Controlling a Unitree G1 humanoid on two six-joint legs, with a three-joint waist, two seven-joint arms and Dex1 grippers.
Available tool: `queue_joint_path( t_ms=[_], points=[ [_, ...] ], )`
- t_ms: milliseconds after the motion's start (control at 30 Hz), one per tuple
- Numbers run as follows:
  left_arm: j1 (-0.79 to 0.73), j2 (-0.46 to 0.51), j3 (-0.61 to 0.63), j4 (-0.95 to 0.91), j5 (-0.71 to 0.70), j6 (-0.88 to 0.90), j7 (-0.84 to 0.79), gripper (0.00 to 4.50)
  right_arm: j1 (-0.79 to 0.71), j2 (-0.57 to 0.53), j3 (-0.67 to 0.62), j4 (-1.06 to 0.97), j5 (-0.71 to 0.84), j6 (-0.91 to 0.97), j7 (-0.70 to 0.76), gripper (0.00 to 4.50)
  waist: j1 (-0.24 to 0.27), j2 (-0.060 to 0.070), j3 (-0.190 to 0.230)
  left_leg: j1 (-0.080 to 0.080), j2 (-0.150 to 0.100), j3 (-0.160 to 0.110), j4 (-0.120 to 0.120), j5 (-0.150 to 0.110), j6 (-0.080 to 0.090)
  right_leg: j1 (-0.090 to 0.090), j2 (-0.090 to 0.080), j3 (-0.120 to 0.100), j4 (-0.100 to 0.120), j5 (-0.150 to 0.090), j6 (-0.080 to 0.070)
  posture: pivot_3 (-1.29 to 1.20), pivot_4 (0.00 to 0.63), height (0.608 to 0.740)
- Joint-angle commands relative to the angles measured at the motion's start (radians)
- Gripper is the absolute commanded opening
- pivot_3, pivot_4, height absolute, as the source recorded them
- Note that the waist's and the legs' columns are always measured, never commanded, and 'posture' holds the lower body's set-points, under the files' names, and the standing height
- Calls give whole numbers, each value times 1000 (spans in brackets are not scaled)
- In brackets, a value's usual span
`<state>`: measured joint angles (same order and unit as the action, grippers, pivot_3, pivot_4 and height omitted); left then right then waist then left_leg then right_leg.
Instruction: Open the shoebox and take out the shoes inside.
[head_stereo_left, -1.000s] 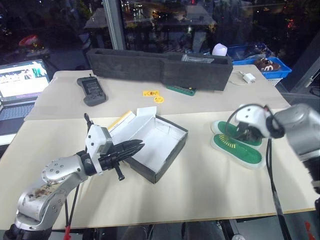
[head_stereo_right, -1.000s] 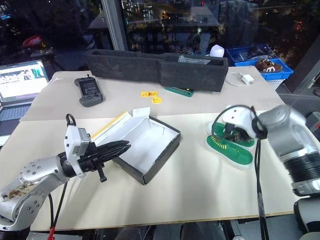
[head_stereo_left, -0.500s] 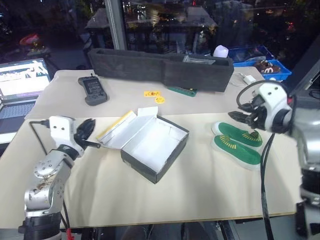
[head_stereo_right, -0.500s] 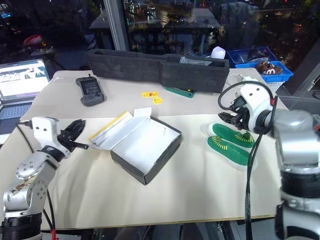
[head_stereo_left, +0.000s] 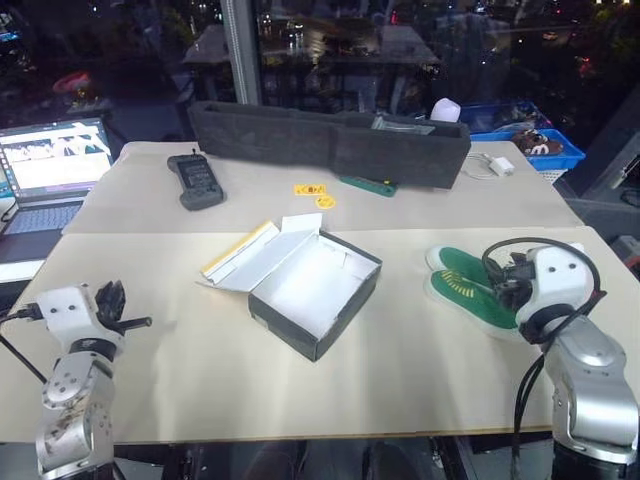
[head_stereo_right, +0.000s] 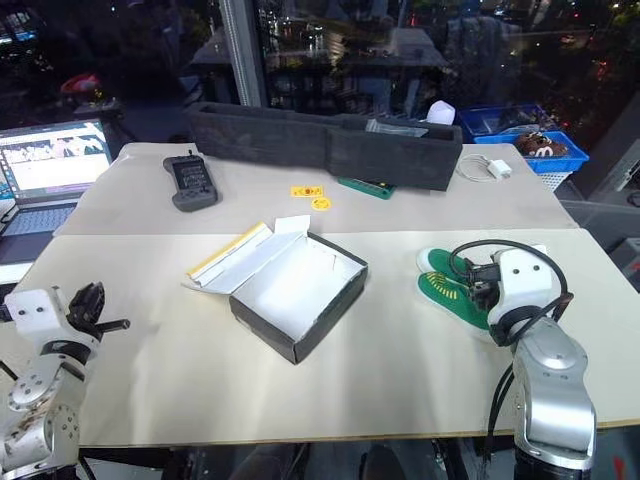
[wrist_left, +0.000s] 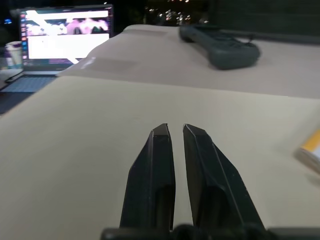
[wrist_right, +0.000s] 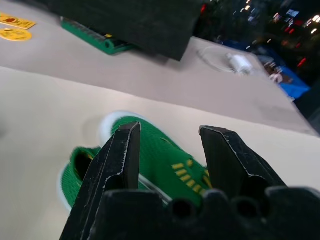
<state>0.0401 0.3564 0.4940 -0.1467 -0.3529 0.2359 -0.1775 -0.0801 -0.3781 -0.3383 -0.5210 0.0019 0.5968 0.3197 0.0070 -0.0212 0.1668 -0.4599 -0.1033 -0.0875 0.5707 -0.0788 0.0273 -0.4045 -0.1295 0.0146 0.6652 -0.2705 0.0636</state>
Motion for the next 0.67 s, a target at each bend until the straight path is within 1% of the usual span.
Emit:
queue_joint_path(
  t_ms=[33, 133, 267, 433, 667],
  points=[
    [5, -9, -4, -31, 5, -36, -5, 501, 25, -11, 33, 14, -27, -85, -22, 2350, 0, 0, 0, 0, 1, 2, -1, 0, 0, 0, 0, 0, 0, 0, 0, 0, 150, 735],
    [4, -15, -7, -29, 3, -42, -3, 501, 43, -10, 41, 33, -26, -112, -29, 2350, 0, 0, 0, 0, 9, 9, -1, 0, 0, -2, -1, -1, -1, -1, -3, 0, 150, 735],
    [4, -16, -13, -23, 3, -45, -4, 501, 49, -23, 40, 47, -20, -127, -32, 2350, 3, 1, -1, 1, 10, 10, -1, 0, 0, -2, 0, -2, -2, -2, -5, 0, 150, 735],
    [-7, -17, -25, -9, 4, -48, -9, 501, 59, -51, 26, 70, -13, -141, -23, 2350, 4, 1, -1, 1, 10, 10, 0, 0, 0, -1, 2, -4, -9, -3, -4, 0, 150, 735],
    [-11, -16, -33, -4, 11, -53, -7, 501, 56, -63, 25, 76, -9, -150, -31, 2350, 4, 1, -1, 2, 12, 10, 0, 0, 0, 0, 1, -4, -9, -3, -3, 0, 150, 735]
  ],
)
